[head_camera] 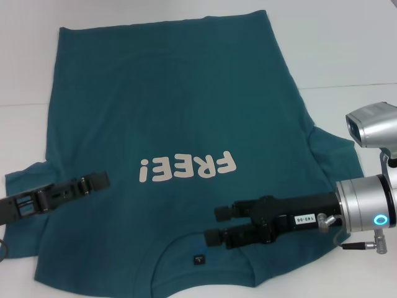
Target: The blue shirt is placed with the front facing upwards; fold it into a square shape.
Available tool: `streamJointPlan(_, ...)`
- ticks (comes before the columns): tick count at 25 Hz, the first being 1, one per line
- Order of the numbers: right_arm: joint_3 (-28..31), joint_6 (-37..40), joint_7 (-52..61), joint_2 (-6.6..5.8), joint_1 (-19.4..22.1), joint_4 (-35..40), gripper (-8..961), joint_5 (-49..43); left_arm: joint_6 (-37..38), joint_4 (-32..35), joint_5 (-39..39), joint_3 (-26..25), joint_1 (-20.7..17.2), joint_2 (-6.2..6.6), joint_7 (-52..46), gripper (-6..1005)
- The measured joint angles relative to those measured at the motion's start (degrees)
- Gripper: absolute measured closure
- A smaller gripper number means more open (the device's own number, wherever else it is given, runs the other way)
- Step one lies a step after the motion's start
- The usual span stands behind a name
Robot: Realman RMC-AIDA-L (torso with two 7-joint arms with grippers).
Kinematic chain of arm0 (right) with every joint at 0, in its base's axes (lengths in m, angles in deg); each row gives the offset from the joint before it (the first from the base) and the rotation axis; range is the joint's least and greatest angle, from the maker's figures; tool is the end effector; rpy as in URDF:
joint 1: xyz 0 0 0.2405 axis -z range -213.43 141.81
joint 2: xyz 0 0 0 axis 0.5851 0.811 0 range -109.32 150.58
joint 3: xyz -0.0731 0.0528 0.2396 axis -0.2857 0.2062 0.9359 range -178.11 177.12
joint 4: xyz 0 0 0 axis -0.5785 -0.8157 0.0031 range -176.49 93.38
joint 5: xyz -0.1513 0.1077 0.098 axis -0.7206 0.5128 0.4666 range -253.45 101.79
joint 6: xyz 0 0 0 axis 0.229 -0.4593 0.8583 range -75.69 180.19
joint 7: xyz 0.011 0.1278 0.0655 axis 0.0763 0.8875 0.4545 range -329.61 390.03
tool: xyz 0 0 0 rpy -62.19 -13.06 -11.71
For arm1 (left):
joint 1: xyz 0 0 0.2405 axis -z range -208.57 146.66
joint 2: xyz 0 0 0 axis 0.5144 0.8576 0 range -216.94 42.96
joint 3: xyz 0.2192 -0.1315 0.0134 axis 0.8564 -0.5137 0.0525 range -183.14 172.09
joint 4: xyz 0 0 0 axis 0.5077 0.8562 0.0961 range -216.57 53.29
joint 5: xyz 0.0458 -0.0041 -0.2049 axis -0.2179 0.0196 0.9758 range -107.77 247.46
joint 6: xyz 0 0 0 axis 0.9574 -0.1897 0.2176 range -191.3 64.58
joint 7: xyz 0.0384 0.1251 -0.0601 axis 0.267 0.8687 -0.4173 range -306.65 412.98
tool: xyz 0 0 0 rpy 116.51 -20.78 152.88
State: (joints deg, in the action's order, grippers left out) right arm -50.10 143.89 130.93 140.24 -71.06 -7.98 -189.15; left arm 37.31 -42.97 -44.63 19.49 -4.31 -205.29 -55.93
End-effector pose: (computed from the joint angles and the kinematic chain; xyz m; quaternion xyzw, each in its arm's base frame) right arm 0.2239 0.3252 -0.0365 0.9117 -0.3439 -0.2234 0.0263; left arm -0.2808 0.3041 0.0409 -0.8063 -0.4640 -0.3609 0.0651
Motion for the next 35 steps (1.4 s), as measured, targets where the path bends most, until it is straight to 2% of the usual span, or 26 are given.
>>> streamJointPlan(6, 0.03, -0.02, 0.0, 0.0, -0.05, 0.08, 23, 0.1, -5.15, 0.27, -0.45, 0.05, -0.35, -1.06, -0.1, 231)
streamJointPlan(8, 0.04, 0.06, 0.0, 0.0, -0.01, 0.09, 24, 0.18, -5.91, 0.14, -0.55, 0.03, -0.36, -1.09, -0.13, 225)
streamJointPlan(13, 0.45, 0.13, 0.0, 0.0, 0.01, 0.19, 25, 0.22, -5.44, 0.39, -0.64, -0.05, -0.45, -0.92, -0.23, 114)
streamJointPlan(18, 0.51, 0.22, 0.0, 0.0, 0.0, 0.18, 24, 0.22, -5.41, 0.39, -0.66, -0.05, -0.68, -0.79, -1.0, 115)
streamJointPlan(22, 0.52, 0.27, 0.38, -0.06, -0.01, -0.02, 24, 0.22, -5.0, 0.68, -0.79, 0.11, -0.76, 0.08, -5.44, 116)
streamJointPlan(29, 0.68, 0.16, 2.21, -0.19, 0.07, 0.18, 23, 1.18, -7.78, 1.66, -0.84, -1.14, -0.97, 0.51, -16.9, 117)
streamJointPlan(35, 0.68, -0.23, 4.33, -0.31, 0.15, 0.38, 23, 1.71, -13.46, 1.31, -0.84, -5.02, -2.06, 0.66, -22.43, 118)
